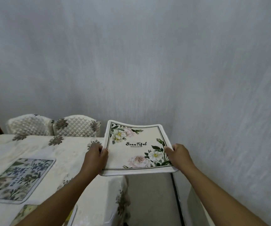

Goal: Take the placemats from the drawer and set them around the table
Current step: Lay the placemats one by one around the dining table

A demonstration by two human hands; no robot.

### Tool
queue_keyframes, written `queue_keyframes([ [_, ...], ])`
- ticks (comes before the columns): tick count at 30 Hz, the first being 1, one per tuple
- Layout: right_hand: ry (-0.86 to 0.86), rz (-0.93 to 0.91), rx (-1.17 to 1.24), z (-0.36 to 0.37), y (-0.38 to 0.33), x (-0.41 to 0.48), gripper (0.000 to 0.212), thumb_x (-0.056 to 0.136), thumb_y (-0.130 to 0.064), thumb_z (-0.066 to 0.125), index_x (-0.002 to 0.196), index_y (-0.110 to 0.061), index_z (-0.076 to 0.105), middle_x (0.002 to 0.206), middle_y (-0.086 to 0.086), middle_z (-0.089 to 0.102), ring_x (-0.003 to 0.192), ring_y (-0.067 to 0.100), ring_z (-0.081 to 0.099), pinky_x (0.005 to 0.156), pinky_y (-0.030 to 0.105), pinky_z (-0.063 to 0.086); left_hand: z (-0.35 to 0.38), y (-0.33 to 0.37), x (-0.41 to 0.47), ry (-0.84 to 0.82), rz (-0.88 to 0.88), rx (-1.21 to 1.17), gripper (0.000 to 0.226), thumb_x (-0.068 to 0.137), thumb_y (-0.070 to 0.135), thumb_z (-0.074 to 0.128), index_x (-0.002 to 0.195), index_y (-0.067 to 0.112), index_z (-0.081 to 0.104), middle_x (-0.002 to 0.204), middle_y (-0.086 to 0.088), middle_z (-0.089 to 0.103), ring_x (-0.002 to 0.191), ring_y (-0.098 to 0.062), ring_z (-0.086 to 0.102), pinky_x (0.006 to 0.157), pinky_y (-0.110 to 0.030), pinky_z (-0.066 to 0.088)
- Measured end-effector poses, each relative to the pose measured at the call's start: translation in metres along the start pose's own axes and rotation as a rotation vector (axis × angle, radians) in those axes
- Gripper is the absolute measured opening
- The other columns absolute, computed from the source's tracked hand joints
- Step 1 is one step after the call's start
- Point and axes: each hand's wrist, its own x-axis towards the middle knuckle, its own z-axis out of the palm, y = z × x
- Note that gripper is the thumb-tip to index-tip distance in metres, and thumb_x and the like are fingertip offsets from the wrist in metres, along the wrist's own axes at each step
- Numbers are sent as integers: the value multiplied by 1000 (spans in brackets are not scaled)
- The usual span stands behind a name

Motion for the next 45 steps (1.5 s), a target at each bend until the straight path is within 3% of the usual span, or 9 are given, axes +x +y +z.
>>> queue_keyframes([
  [3,-3,-23,-11,15,-13,61,35,89,-34,61,59,-18,54,59,-6,60,55,8,56,46,19,34,20,-3,55,25,-14,-19,19,91,23,53,72,19,51,69,2,59,64,-10,53,50,-27,32],
  [10,-63,-10,15,61,-42,195,30,90,-34,61,65,-17,57,60,-4,64,52,7,59,43,19,35,50,-11,184,57,-88,-29,19,91,27,53,73,24,50,71,4,60,64,-10,53,50,-25,34],
  [19,-210,-95,64,126,-57,339,29,93,-32,62,67,-20,58,59,-8,64,43,-2,56,33,12,34,81,-22,284,143,-188,36,16,91,28,53,75,25,53,70,8,59,63,-7,54,48,-25,33],
  [24,-323,-171,95,159,-63,436,26,92,-31,63,69,-19,63,64,-7,67,56,6,63,44,18,39,112,-17,338,232,-281,56,16,91,27,54,76,21,55,70,4,63,62,-13,59,47,-27,40],
  [32,-480,-326,33,193,-110,582,36,90,-32,65,59,-19,52,49,-9,55,35,-5,48,30,9,29,157,10,399,418,-463,31,17,89,28,51,74,20,52,65,-4,63,58,-26,62,51,-41,52],
  [37,-593,-426,41,234,-146,628,34,90,-33,65,61,-17,55,51,-7,59,38,-5,51,31,11,30,156,-1,425,526,-573,41,17,89,29,52,74,21,51,62,-3,62,54,-25,61,49,-38,50],
  [45,-710,-529,55,326,-217,674,34,90,-30,65,61,-17,53,52,-7,58,37,-8,54,30,8,29,140,-66,489,683,-665,57,24,90,29,55,68,23,48,60,4,56,56,-10,53,45,-25,31],
])
